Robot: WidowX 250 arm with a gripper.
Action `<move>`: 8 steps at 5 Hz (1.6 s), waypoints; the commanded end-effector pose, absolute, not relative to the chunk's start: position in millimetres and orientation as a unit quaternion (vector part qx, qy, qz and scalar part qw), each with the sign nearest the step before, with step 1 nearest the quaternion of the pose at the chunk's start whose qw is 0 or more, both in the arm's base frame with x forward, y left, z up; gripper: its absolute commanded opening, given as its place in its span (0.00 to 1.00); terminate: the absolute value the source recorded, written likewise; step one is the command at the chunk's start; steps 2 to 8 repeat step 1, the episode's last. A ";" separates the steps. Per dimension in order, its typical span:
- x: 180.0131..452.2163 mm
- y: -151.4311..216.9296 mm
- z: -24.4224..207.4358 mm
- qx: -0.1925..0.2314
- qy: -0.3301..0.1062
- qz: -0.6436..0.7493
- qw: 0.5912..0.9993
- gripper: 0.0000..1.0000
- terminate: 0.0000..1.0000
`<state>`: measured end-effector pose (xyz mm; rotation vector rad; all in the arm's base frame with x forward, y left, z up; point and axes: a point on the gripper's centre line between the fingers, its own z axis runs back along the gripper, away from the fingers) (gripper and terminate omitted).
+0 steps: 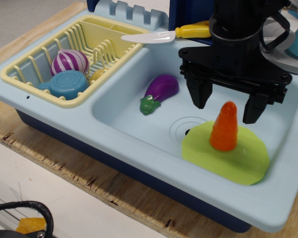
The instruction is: Put carrot on plate
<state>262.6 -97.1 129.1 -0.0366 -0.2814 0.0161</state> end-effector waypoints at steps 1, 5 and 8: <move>265.0 -98.7 136.2 -0.022 -0.153 0.006 0.988 1.00 1.00; 265.0 -98.7 136.2 -0.022 -0.153 0.006 0.988 1.00 1.00; 265.0 -98.7 136.2 -0.022 -0.153 0.006 0.988 1.00 1.00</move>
